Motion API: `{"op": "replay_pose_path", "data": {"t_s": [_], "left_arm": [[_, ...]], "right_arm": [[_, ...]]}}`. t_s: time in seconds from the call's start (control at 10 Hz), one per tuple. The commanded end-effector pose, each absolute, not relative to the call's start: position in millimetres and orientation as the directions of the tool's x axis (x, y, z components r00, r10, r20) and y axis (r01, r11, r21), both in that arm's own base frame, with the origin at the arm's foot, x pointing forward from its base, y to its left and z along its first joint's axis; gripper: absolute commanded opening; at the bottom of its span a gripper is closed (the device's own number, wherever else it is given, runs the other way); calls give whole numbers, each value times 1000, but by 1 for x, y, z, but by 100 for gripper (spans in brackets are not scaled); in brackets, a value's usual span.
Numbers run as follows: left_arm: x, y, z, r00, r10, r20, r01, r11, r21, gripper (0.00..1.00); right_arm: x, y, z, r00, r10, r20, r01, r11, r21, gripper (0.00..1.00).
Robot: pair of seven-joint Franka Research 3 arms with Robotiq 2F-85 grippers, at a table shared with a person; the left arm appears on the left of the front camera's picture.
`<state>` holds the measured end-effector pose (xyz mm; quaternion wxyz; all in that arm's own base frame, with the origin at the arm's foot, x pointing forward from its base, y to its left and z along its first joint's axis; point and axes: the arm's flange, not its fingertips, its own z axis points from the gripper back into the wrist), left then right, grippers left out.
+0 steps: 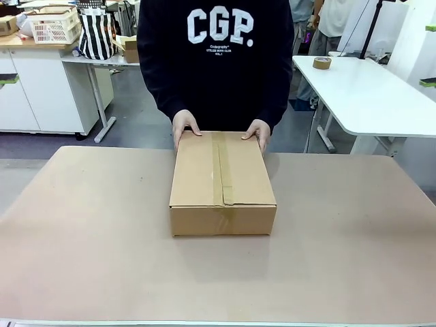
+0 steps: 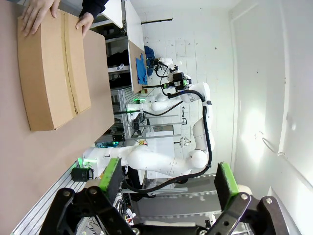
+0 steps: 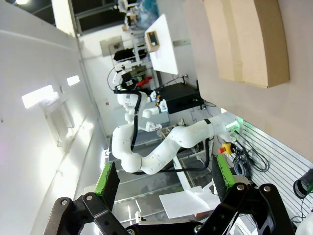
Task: Pack the gift set into the box.
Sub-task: Press and hold the closed box until the human finishes sealing it.
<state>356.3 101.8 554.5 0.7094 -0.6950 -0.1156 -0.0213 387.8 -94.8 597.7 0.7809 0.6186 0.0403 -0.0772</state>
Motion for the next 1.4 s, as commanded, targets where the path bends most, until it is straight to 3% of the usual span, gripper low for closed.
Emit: {"op": "replay_pose_path", "data": {"t_s": [0.0,0.1,0.2,0.3,0.5,0.6,0.7,0.9,1.0,1.1,1.3], "left_arm": [[362,84,556,945,66,319,308,140,-941,100],[368,56,562,856,-8,516,511,155,-845,100],[375,30,563,725,-53,687,683,184,-707,100],[380,4,558,542,-112,833,832,209,-514,100],[389,-38,542,323,-163,932,926,258,-276,100],[390,-52,532,162,-241,957,947,309,-83,100],[387,-66,530,32,-268,963,954,295,51,100],[386,-72,545,-86,-226,970,945,290,151,100],[391,-69,552,-22,-214,977,944,316,91,100],[391,-68,548,16,-274,962,957,284,66,100],[391,-68,548,16,-274,962,957,284,66,100]], "right_arm": [[402,-71,601,999,-19,-34,38,317,948,100],[418,-44,599,981,-15,193,-168,431,887,100],[429,-17,596,942,102,320,-331,427,841,100],[441,2,593,826,204,524,-561,375,738,100],[447,24,588,574,319,754,-814,318,485,100],[445,35,589,467,309,828,-869,335,365,100],[438,47,589,359,325,875,-907,342,246,100],[424,62,582,171,423,890,-866,495,-69,100],[422,65,574,256,415,873,-818,575,-33,100],[442,46,603,340,414,844,-900,404,164,100],[442,46,603,340,414,844,-900,404,164,100]]}}
